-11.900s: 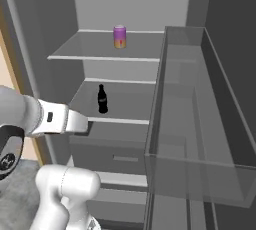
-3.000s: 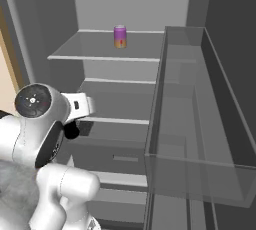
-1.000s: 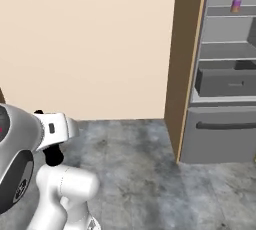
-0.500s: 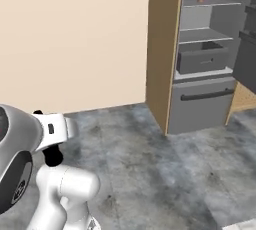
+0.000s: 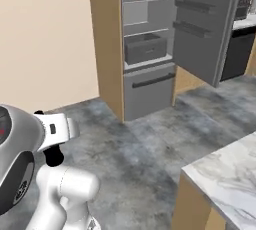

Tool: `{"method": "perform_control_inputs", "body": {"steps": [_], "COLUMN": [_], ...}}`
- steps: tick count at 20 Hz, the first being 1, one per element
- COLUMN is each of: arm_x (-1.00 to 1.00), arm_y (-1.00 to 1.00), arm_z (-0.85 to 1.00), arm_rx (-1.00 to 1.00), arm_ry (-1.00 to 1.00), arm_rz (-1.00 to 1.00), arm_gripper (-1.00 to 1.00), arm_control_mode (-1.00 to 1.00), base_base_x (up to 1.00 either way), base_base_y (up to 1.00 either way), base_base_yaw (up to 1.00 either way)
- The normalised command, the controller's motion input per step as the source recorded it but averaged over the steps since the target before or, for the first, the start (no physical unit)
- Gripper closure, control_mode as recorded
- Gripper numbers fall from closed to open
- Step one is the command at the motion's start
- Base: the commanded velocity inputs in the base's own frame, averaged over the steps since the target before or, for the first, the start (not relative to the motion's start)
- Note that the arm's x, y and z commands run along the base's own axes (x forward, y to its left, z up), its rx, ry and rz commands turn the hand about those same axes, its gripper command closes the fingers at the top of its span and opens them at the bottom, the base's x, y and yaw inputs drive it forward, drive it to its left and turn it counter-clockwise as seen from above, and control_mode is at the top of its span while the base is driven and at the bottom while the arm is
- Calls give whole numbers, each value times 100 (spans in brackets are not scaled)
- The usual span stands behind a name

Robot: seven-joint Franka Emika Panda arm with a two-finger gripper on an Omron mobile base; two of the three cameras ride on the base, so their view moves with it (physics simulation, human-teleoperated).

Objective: Open the fridge, grab two sodas, and place both sodas inside the bowl with ice on the dining counter.

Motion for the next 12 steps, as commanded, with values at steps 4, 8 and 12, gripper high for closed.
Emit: {"method": "perform_control_inputs", "body": {"steps": [4,8,12], "arm_x": [0,0,0], "arm_y": [0,0,0], "arm_z": [0,0,0], "arm_rx": [0,0,0], "arm_ry": [0,0,0], "arm_rz": [0,0,0], "arm_gripper": [100,100,100], "arm_control_mode": [100,100,100], "base_base_x": [-42,-41,-34], "base_base_y": [-48,-53,-61], "base_base_yaw": [-43,-41,-40]}}
